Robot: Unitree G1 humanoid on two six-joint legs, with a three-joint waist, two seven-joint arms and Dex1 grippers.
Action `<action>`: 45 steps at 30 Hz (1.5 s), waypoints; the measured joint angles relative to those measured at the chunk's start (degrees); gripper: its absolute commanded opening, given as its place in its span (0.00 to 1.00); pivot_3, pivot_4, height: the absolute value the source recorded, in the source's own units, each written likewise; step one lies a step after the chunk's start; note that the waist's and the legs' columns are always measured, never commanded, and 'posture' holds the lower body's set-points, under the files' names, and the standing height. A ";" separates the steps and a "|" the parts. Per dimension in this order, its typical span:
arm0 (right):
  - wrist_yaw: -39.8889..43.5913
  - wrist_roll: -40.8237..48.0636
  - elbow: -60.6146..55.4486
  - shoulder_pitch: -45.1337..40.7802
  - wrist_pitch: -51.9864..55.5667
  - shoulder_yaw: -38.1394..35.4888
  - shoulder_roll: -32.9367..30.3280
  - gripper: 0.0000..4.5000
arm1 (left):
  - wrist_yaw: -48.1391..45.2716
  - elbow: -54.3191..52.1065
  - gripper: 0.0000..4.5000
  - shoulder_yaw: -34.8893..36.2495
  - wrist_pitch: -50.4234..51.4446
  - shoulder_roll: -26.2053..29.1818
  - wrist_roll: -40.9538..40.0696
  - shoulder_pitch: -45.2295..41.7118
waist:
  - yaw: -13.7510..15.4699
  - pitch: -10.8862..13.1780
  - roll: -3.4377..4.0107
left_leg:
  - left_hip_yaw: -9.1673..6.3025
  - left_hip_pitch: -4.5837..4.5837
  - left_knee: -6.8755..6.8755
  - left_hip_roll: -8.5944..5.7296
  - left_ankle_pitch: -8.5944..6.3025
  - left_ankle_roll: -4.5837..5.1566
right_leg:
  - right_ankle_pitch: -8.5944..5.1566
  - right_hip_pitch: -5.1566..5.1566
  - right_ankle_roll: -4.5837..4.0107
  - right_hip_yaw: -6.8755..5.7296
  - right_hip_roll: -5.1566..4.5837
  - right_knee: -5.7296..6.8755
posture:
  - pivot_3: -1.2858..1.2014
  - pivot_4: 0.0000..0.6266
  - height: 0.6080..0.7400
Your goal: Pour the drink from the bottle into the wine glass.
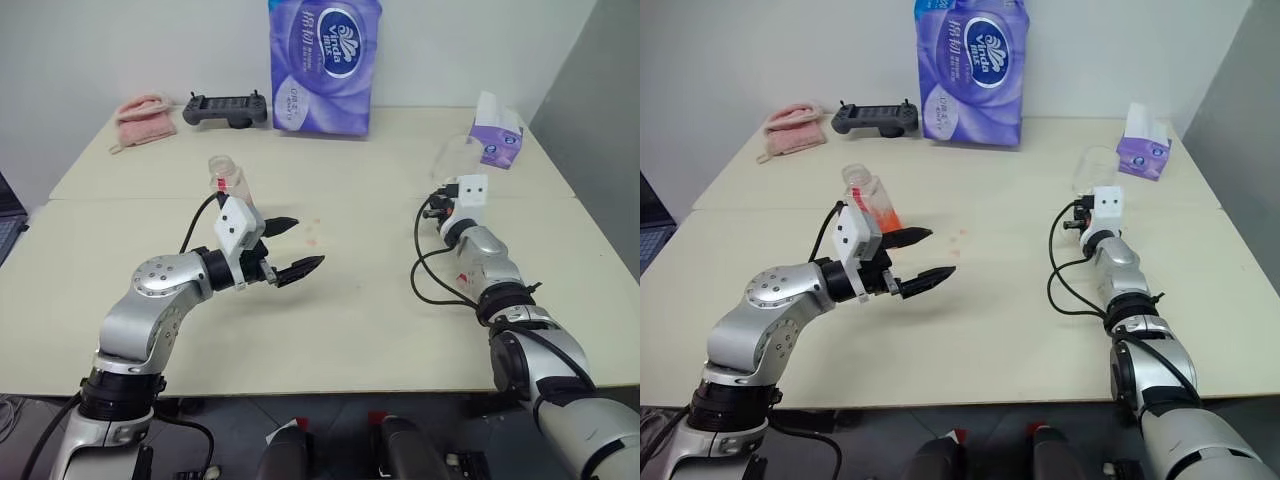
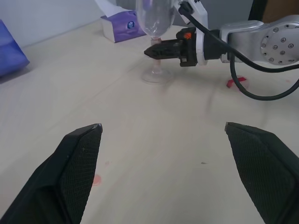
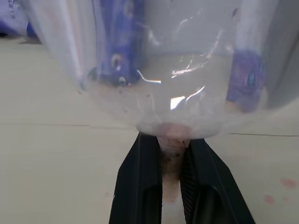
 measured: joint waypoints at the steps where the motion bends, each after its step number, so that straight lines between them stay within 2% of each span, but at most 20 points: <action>1: 0.81 -0.55 -0.89 -0.03 -0.04 0.79 1.03 0.04 | 0.78 -1.35 1.00 1.41 0.06 0.15 -0.10 2.56 | -0.50 0.00 0.00 | 0.04 0.00 -0.09 0.05 0.00 0.00 | 0.00 -0.08 0.00 0.06 -0.02 0.00 | 0.52 0.24 1.00; 5: 2.73 -1.87 -4.25 -0.95 -0.14 3.61 5.07 0.04 | 3.88 -5.53 1.00 5.95 0.46 0.09 -0.39 14.26 | -1.29 0.03 0.05 | 0.09 0.01 -0.40 0.16 0.02 -0.04 | 0.00 -0.27 -0.04 0.07 -0.01 0.00 | 0.52 0.24 1.00; 10: 3.99 -2.69 -5.77 -3.31 -0.44 6.05 10.73 0.04 | 10.04 -8.73 1.00 12.54 -1.79 -2.71 0.81 23.39 | -0.78 0.03 0.06 | 0.06 0.00 -0.48 0.18 0.09 -0.16 | 0.06 -0.31 -0.17 0.01 -0.02 -0.01 | 0.52 0.24 1.00; 13: 5.02 -3.35 -5.59 -3.57 -0.91 7.63 13.22 0.04 | 12.43 -10.09 1.00 13.87 -2.51 -4.50 1.28 27.98 | -0.14 0.03 0.05 | 0.00 -0.04 -0.47 0.14 0.09 -0.15 | 0.06 -0.31 -0.17 -0.06 -0.05 -0.04 | 0.52 0.24 1.00; 17: 5.62 -4.27 -5.01 -3.57 -0.95 8.58 15.11 0.04 | 13.88 -11.28 1.00 15.40 -2.89 -4.75 1.22 29.10 | 0.73 0.03 0.05 | -0.03 -0.02 -0.46 0.08 0.09 -0.15 | 0.08 -0.27 -0.19 -0.09 -0.09 -0.03 | 0.52 0.24 1.00; 40: 5.63 -7.66 0.65 -2.43 -3.69 10.59 16.64 0.04 | 14.42 -12.27 1.00 15.93 -2.89 -4.69 -0.36 28.41 | 0.40 0.03 0.05 | 0.01 0.01 -0.50 0.11 0.09 -0.16 | 0.07 -0.28 -0.20 -0.07 -0.03 -0.03 | 0.52 0.24 1.00; 45: 5.39 -7.96 0.65 -2.43 -4.02 10.59 16.77 0.41 | 13.82 -12.25 1.00 15.65 -2.89 -4.37 -0.39 27.19 | 0.42 0.03 0.05 | 0.01 0.01 -0.50 0.11 0.09 -0.16 | 0.07 -0.27 -0.20 -0.07 -0.03 -0.03 | 0.52 0.24 1.00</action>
